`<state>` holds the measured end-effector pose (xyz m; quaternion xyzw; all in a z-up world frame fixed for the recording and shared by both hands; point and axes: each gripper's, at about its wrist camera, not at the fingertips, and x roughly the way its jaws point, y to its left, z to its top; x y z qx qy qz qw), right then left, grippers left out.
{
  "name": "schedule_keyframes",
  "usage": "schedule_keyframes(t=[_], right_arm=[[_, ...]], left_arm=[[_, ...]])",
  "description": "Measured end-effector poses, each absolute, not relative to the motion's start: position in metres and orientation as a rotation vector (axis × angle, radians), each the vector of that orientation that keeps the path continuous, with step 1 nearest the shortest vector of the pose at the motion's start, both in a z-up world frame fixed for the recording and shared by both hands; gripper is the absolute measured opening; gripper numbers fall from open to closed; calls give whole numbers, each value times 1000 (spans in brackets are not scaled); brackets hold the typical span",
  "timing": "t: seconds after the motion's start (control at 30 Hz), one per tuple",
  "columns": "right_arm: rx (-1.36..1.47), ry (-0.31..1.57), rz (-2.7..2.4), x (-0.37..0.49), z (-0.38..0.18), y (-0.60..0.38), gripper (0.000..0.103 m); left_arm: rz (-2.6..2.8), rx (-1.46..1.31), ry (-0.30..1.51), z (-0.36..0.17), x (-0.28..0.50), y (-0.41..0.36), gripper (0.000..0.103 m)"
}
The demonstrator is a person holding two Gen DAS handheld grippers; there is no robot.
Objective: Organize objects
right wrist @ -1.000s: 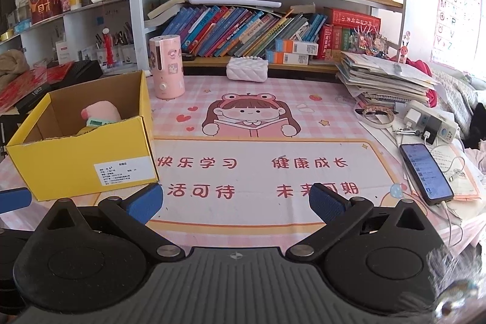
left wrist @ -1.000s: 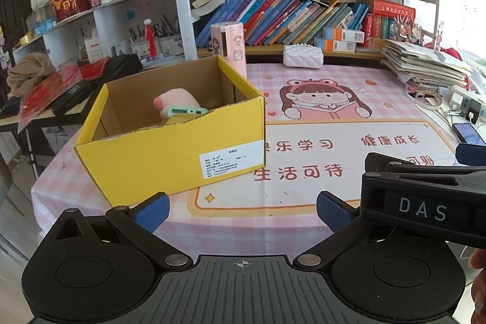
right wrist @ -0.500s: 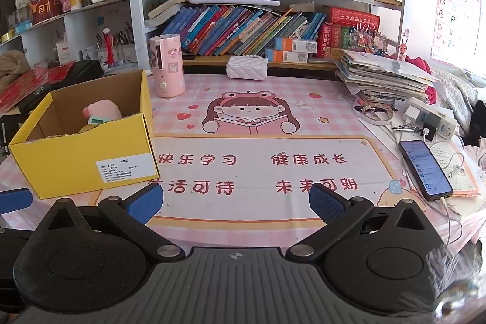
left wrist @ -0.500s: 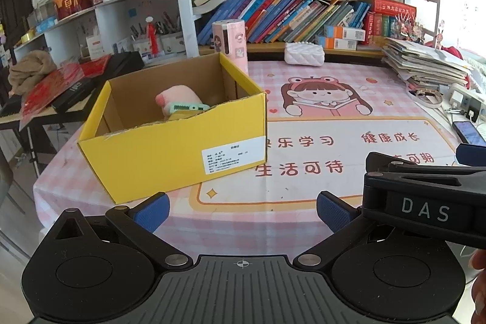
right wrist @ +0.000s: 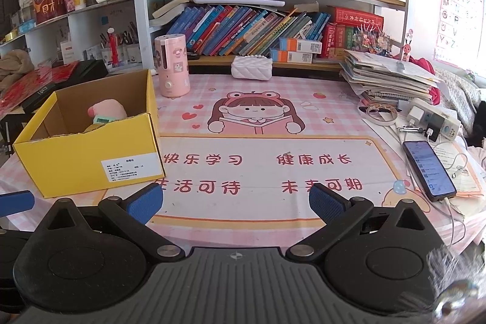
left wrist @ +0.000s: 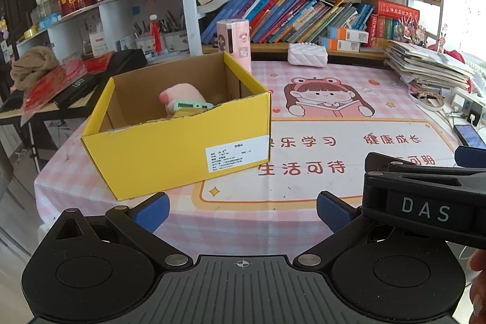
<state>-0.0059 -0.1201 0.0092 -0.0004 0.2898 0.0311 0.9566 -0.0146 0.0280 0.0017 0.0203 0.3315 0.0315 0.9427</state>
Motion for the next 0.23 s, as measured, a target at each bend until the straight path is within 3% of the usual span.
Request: schedule_keyframes(t=[0.23], right_arm=[[-1, 588, 63, -5, 9, -120, 103]], left_arm=[[63, 40, 680, 1, -13, 28, 103]])
